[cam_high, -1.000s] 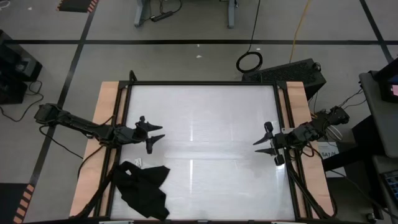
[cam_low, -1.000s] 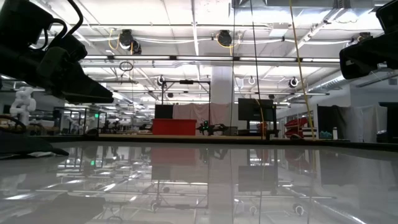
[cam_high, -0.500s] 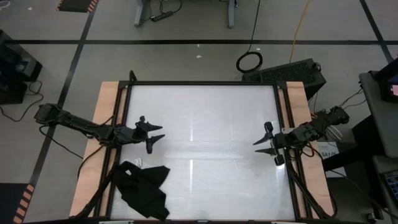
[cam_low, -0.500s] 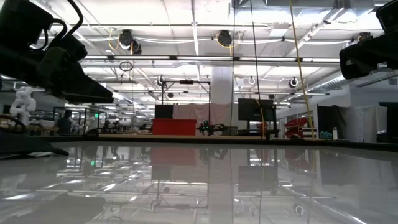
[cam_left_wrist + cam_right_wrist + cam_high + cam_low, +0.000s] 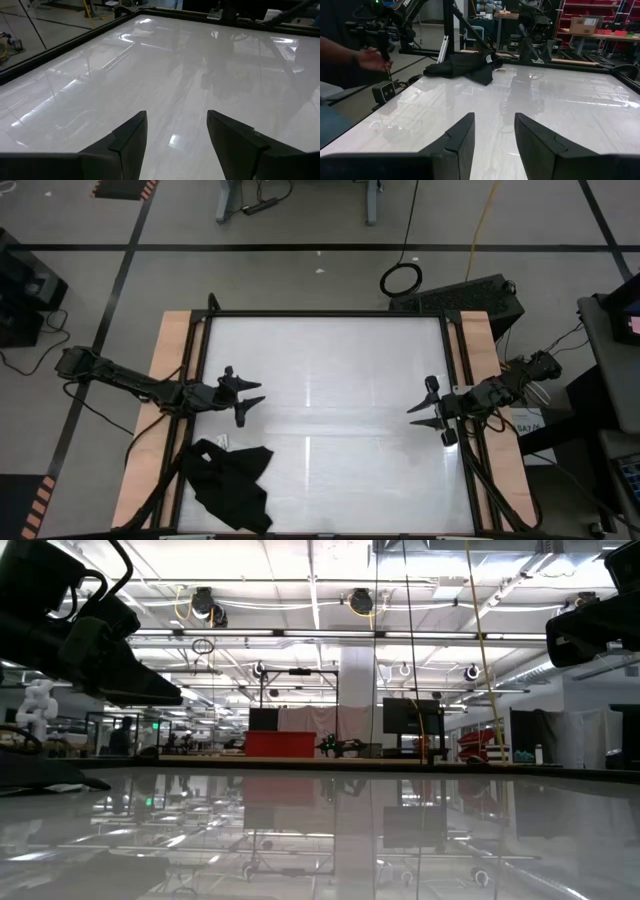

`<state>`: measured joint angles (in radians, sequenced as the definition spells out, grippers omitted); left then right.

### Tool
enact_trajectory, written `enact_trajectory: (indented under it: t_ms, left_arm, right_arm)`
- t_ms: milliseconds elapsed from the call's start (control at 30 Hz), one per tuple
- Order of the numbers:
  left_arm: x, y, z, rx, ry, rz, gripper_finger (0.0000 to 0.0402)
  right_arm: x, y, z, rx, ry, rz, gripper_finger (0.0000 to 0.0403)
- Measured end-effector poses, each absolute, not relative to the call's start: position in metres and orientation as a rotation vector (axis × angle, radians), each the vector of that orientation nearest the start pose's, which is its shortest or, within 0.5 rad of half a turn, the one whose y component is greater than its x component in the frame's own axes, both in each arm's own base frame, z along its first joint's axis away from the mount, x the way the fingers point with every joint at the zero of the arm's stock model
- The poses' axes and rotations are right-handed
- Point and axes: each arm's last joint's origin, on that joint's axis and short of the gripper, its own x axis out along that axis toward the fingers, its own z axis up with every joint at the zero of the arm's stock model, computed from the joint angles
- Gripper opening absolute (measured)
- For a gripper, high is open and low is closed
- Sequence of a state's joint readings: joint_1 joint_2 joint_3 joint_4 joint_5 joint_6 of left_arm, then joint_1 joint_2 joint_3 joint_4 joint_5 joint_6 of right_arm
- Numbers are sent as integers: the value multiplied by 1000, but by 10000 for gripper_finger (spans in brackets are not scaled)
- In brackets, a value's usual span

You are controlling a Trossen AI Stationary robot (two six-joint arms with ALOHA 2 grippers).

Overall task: Roll towel
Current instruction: Roll the towel

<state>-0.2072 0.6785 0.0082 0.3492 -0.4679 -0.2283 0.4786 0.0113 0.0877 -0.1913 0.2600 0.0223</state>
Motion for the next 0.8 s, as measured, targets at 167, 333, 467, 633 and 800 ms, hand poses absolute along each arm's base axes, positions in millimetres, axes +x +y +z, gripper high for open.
enact_trajectory:
  t_ms: [167,333,467,633,800]
  left_arm:
    - [135,-15,141,-128,249,289,212]
    - [135,-15,141,-126,252,290,212]
    - [135,-15,141,-126,252,289,212]
    - [136,-15,145,-136,220,291,212]
    - [138,-15,151,-160,155,288,212]
  right_arm:
    - [84,35,174,-19,110,217,130]
    - [84,35,174,-20,110,217,130]
    - [84,35,174,-19,110,217,130]
    - [84,35,174,-19,110,217,130]
    - [84,35,174,-19,110,217,130]
